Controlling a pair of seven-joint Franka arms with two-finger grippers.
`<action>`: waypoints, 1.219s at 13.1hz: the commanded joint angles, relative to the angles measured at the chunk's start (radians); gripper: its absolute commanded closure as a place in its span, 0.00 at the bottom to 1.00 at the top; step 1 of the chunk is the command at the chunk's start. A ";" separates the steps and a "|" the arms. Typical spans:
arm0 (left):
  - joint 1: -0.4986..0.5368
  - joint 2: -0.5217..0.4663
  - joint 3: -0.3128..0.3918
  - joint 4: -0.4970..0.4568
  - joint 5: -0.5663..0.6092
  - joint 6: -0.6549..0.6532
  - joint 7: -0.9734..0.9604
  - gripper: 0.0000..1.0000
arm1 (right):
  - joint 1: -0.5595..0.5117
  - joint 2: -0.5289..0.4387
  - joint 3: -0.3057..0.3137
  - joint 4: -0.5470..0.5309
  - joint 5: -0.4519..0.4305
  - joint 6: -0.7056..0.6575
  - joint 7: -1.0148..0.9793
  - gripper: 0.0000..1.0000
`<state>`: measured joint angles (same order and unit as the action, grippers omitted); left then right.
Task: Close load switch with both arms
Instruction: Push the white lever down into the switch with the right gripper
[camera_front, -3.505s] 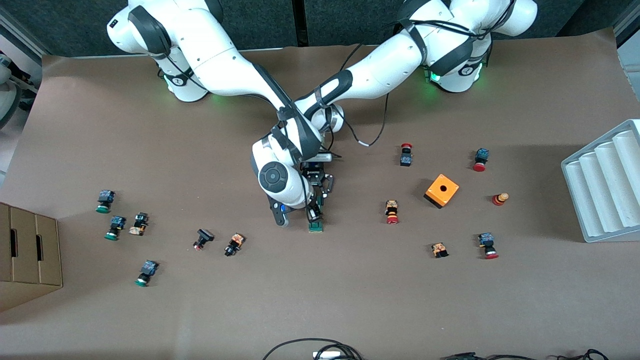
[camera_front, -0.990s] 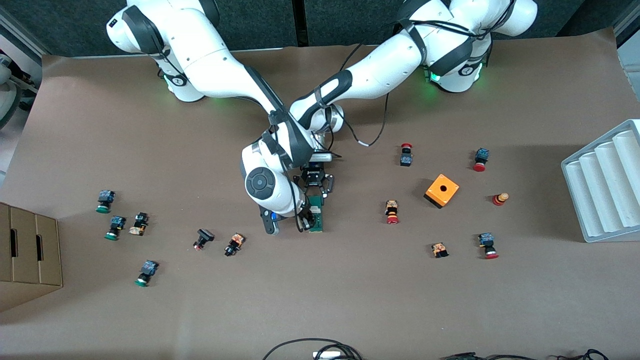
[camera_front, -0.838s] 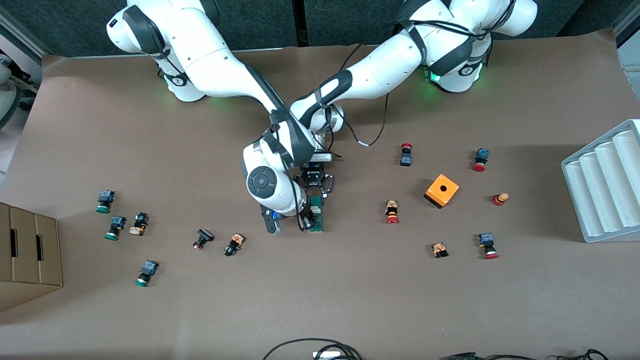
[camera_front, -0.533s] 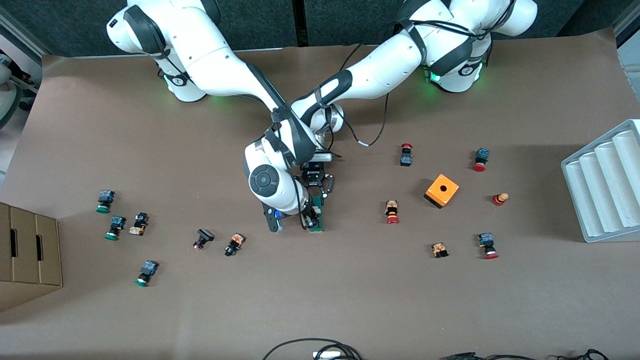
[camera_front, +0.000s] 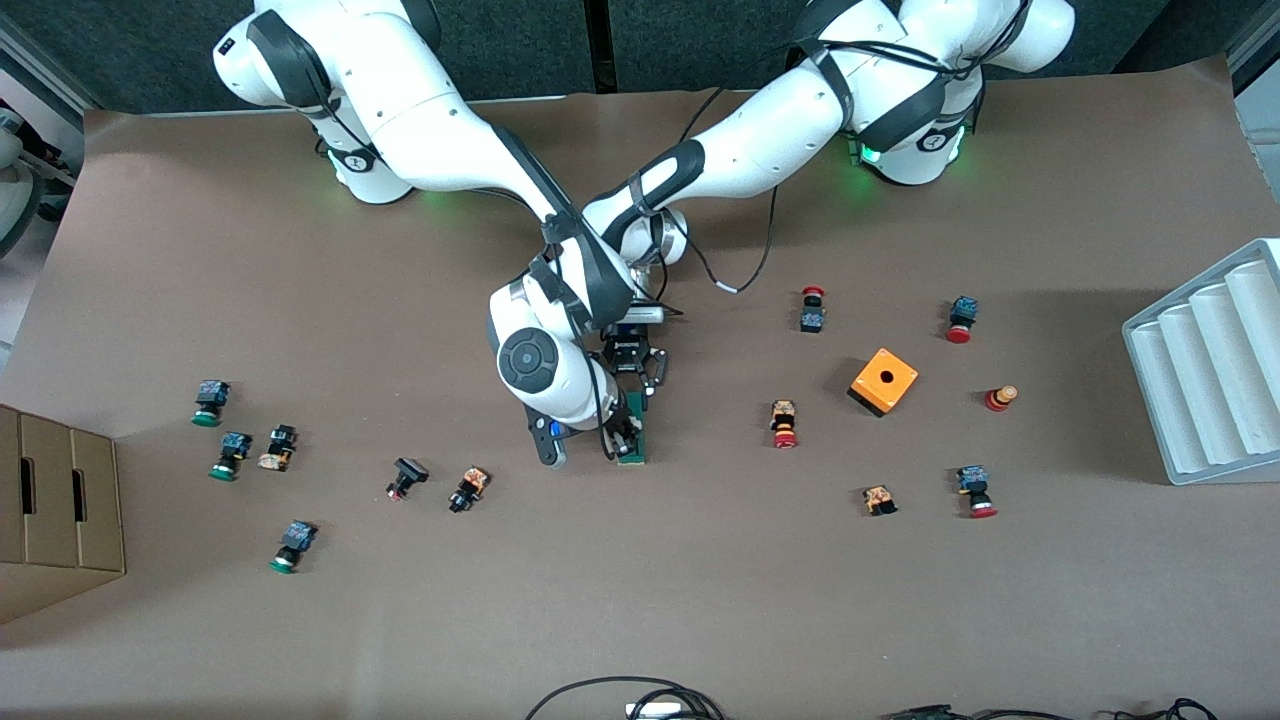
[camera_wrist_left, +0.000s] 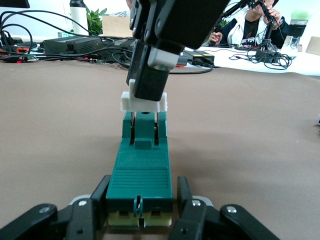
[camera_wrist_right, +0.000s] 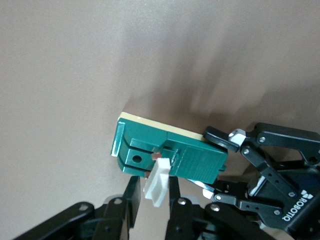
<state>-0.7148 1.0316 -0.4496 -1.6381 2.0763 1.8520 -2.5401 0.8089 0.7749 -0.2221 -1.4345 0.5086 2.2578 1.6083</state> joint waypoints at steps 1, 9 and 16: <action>-0.015 0.028 0.011 0.030 -0.004 0.006 -0.017 0.42 | -0.010 -0.006 0.001 0.014 0.019 -0.007 0.007 0.72; -0.015 0.027 0.011 0.029 -0.004 0.006 -0.017 0.42 | -0.019 0.000 0.000 0.028 0.019 -0.007 0.005 0.80; -0.015 0.027 0.011 0.029 -0.004 0.006 -0.017 0.42 | -0.037 0.021 0.001 0.049 0.025 0.003 0.005 0.80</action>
<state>-0.7149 1.0316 -0.4496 -1.6381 2.0763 1.8517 -2.5401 0.7788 0.7752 -0.2231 -1.4234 0.5103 2.2598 1.6091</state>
